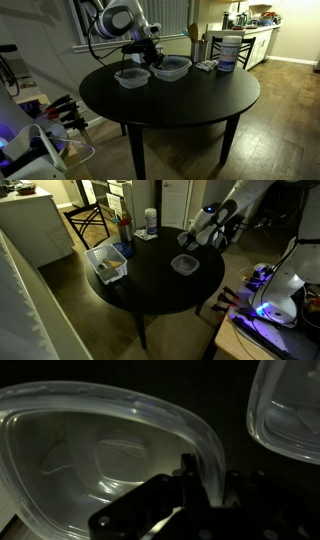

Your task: Put the bowl on the right on top of the other one

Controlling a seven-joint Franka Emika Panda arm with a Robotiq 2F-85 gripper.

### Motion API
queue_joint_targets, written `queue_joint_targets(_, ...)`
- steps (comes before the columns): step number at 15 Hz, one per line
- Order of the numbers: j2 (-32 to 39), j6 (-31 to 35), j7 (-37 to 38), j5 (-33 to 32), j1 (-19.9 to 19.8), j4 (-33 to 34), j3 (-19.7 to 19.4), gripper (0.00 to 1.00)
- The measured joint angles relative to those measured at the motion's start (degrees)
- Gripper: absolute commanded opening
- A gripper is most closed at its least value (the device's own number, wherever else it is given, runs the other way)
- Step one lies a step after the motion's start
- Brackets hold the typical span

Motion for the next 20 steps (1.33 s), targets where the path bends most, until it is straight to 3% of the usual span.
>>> queue_joint_targets(7, -9.96, -0.51, 5.58, -7.05, 22.10, -6.58, -20.66, 0.01)
queue_joint_targets(11, -15.44, -2.27, 11.21, -13.31, 29.27, -10.25, -27.00, 0.01)
queue_joint_targets(17, -28.20, -8.92, 13.68, -17.07, 31.12, -17.30, -24.82, 0.01)
queue_joint_targets(19, -31.82, -10.38, 12.69, -12.68, 26.12, -19.93, -17.30, 0.01)
queue_joint_targets(20, -33.19, -11.41, 12.63, -11.89, 25.47, -20.36, -15.55, 0.01)
